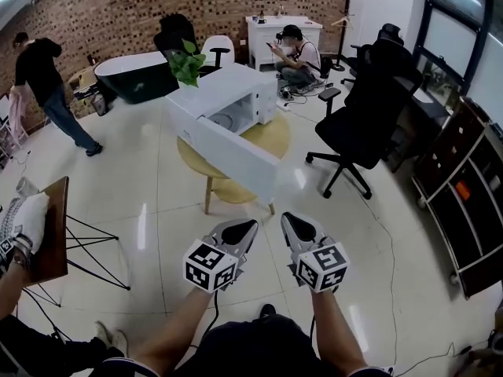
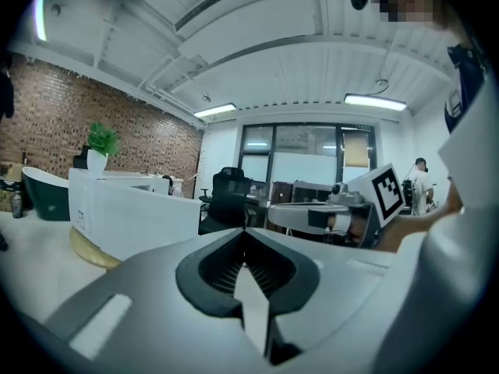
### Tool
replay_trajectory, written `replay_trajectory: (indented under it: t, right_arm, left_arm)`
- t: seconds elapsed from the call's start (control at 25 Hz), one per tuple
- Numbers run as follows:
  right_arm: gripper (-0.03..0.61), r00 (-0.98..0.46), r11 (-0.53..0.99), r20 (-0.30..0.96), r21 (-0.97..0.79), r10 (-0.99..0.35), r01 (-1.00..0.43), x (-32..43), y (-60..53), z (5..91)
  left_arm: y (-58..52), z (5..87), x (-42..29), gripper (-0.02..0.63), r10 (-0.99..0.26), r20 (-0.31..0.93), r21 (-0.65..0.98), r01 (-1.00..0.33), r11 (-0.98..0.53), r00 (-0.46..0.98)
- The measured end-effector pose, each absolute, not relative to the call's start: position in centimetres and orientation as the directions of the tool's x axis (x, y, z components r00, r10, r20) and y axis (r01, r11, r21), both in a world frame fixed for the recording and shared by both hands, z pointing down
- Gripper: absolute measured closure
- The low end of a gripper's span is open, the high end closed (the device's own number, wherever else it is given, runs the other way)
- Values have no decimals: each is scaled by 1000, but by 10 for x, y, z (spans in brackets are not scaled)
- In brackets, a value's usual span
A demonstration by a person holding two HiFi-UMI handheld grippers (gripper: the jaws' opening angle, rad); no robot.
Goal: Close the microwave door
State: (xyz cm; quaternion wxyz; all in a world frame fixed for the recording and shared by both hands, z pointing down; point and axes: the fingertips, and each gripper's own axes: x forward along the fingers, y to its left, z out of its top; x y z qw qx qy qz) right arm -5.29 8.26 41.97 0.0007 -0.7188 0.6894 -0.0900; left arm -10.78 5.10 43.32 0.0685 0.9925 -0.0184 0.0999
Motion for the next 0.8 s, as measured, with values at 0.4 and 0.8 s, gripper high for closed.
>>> replay_trajectory:
  t: [0.4, 0.8]
  right_arm:
    - [575, 3, -21, 141, -129, -990, -991, 3, 55, 422]
    - [538, 10, -33, 216, -106, -976, -994, 35, -15, 446]
  left_arm:
    - [16, 427, -55, 607, -101, 208, 100, -124, -987, 973]
    - [-38, 440, -28, 607, -113, 201, 134, -142, -981, 973]
